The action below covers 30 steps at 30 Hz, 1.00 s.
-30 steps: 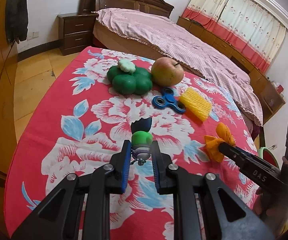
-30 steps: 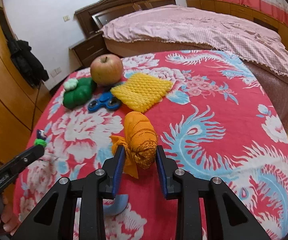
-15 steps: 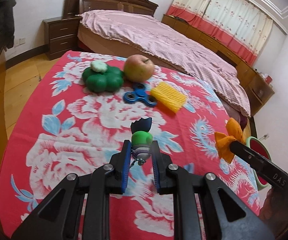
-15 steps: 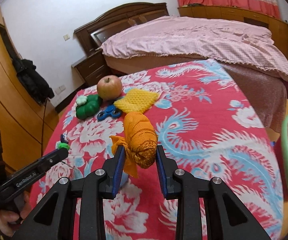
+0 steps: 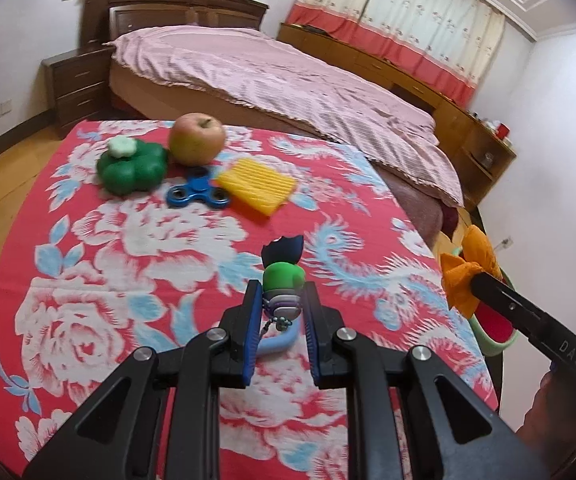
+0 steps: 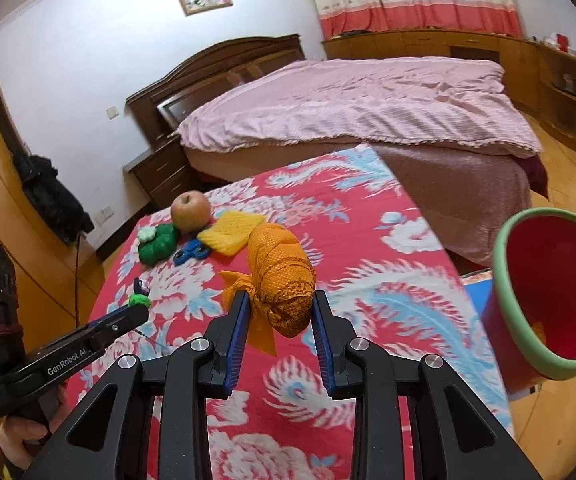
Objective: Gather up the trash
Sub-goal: 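Carry the green toy and orange cloth over the red bucket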
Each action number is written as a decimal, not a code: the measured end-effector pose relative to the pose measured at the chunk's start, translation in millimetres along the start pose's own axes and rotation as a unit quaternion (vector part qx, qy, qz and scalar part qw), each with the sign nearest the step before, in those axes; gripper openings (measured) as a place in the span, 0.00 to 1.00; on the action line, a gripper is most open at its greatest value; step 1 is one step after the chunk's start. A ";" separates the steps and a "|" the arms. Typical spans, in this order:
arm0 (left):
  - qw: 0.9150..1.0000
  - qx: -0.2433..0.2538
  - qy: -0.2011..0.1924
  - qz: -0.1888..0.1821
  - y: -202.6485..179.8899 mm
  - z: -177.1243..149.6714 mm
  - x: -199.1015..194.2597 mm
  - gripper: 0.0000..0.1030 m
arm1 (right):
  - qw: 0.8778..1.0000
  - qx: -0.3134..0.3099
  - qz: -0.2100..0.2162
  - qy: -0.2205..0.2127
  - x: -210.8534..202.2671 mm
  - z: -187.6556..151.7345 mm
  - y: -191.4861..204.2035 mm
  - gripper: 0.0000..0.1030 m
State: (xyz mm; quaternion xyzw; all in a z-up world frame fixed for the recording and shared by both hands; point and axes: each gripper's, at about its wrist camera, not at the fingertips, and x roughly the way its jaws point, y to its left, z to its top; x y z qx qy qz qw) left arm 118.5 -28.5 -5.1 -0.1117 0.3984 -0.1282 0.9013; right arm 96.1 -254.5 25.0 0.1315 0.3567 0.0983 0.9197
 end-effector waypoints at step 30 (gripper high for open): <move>0.988 0.126 0.042 -0.080 -138.9 3.5 39.3 0.19 | 0.984 0.132 -0.091 -0.074 -78.9 -13.3 -129.0 0.31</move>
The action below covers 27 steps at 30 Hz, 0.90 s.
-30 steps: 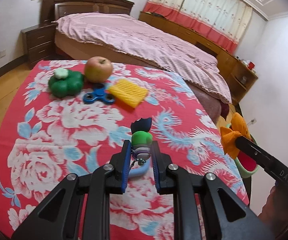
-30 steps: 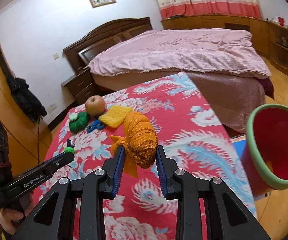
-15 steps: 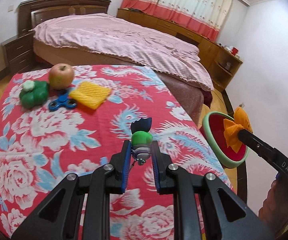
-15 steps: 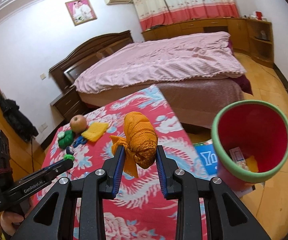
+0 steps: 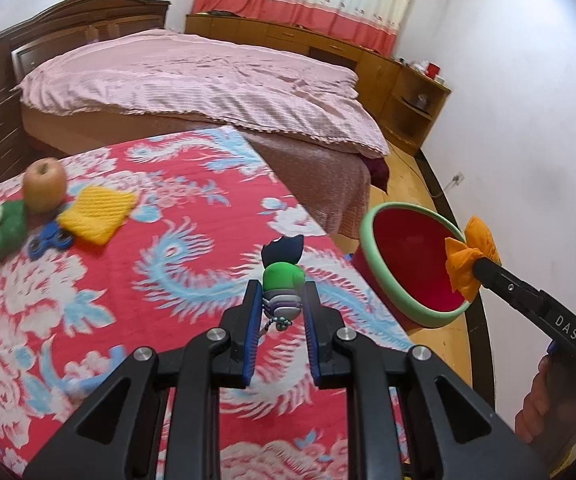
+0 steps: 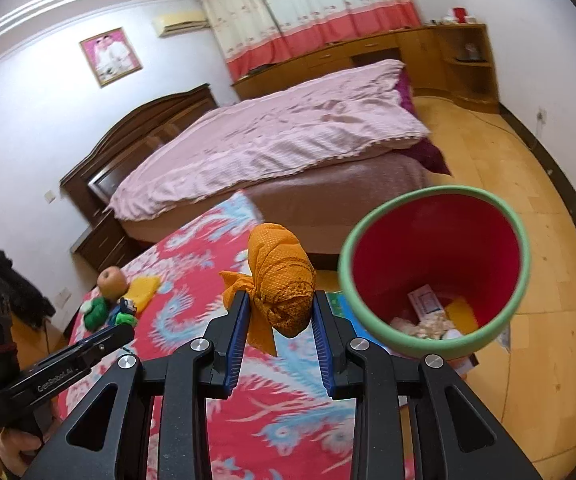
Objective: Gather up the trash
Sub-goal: 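Carry the green toy and orange cloth over the red bucket, then open the right tool to drop the orange cloth into the bucket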
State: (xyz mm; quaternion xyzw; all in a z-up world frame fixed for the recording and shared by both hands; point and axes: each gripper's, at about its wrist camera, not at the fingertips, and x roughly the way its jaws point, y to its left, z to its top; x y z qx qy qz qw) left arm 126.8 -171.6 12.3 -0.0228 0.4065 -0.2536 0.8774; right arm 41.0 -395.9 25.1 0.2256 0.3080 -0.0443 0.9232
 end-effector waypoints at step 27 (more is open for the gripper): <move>0.988 0.116 0.063 -0.085 -128.6 22.4 112.8 0.19 | 0.989 0.101 -0.111 0.012 17.7 0.5 -130.1 0.35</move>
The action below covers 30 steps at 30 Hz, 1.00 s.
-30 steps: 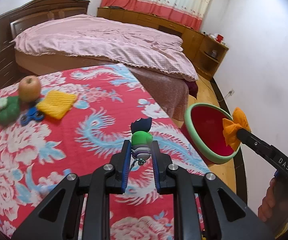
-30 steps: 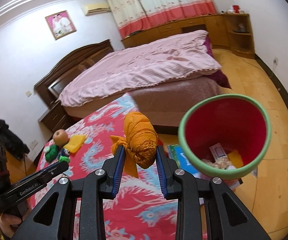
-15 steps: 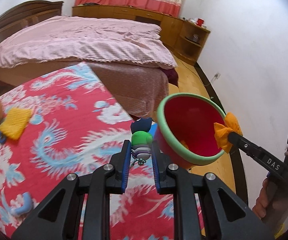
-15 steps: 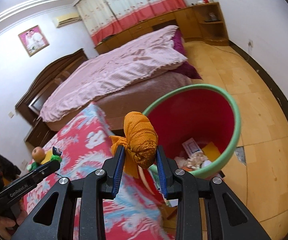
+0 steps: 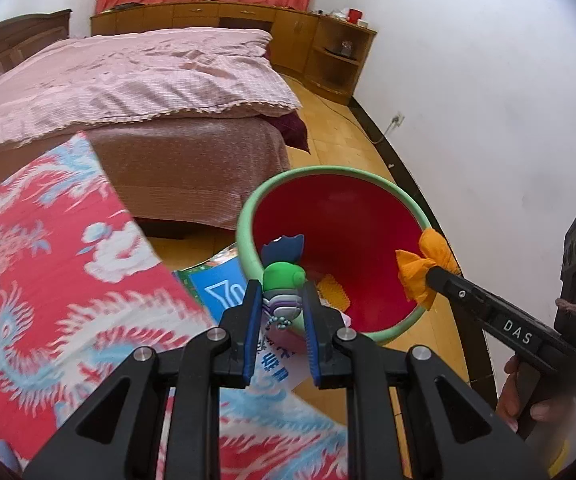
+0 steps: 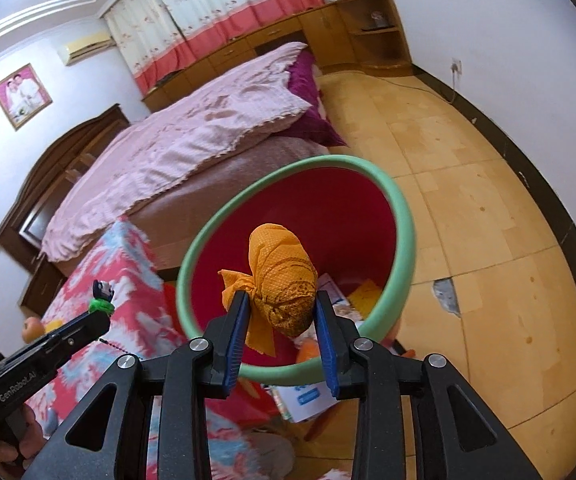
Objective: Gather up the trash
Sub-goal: 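Open the right tool to drop the orange cloth into the bucket, then open the left tool to drop the green toy into the bucket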
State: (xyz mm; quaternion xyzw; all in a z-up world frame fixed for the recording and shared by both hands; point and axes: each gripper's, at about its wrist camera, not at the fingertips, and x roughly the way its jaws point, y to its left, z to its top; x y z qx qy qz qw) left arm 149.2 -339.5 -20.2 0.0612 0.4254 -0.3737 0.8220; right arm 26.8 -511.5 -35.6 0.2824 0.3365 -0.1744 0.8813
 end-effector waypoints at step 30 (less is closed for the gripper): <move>1.000 0.006 0.015 -0.013 -19.5 9.0 33.6 0.32 | 0.999 0.026 0.007 -0.016 -0.4 5.5 -18.3 0.52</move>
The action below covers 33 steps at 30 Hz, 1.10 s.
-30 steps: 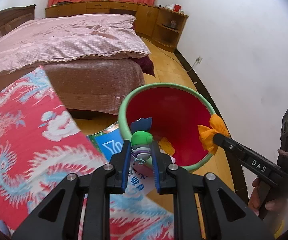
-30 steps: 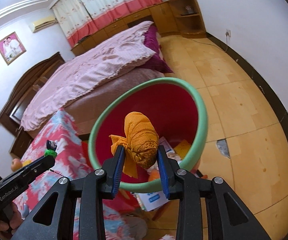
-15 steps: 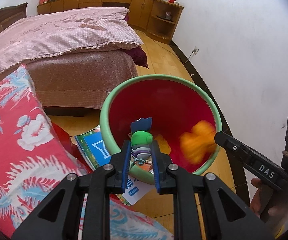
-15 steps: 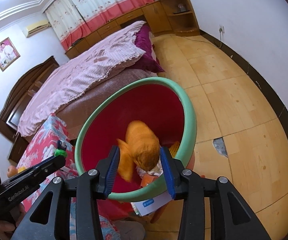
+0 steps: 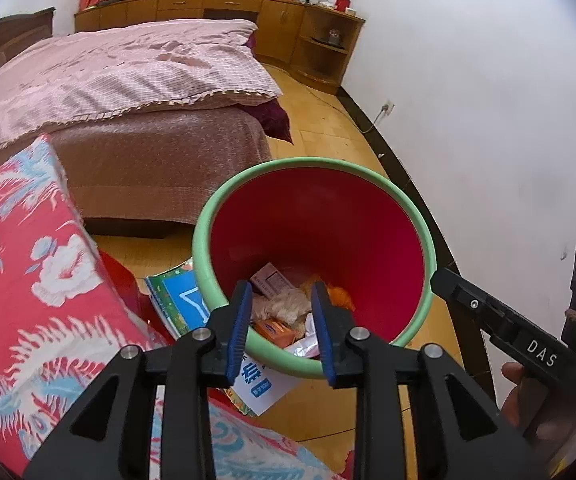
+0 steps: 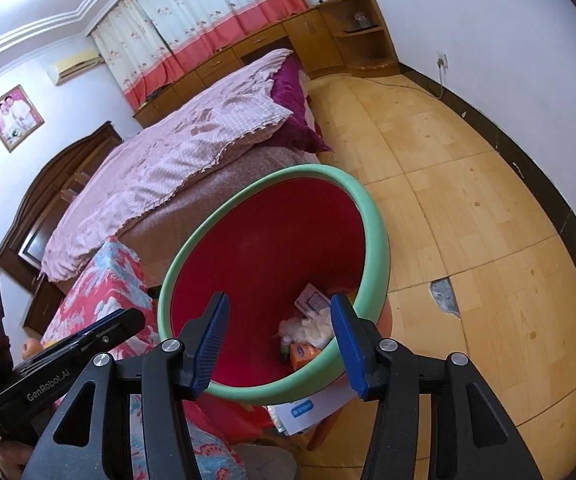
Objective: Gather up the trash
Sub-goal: 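Open the left tool to drop the green toy into the bucket, then move both tools back over the cloth toward the blue plastic piece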
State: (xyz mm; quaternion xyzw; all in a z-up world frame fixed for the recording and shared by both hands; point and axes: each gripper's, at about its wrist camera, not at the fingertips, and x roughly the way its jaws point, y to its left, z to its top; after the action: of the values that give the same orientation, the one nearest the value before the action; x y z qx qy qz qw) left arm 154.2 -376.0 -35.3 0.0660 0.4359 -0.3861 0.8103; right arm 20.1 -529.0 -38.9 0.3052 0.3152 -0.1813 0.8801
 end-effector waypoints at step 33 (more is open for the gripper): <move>0.988 -0.109 -0.068 0.088 87.4 -66.5 -138.4 0.36 | 0.994 -0.080 0.072 0.036 -29.1 -39.4 99.9 0.55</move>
State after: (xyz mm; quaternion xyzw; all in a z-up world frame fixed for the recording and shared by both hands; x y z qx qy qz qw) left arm 125.8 -207.4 8.8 -0.0109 0.4119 -0.2669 0.8712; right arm 32.3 -424.9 -1.6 0.2620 0.3375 -0.0808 0.9005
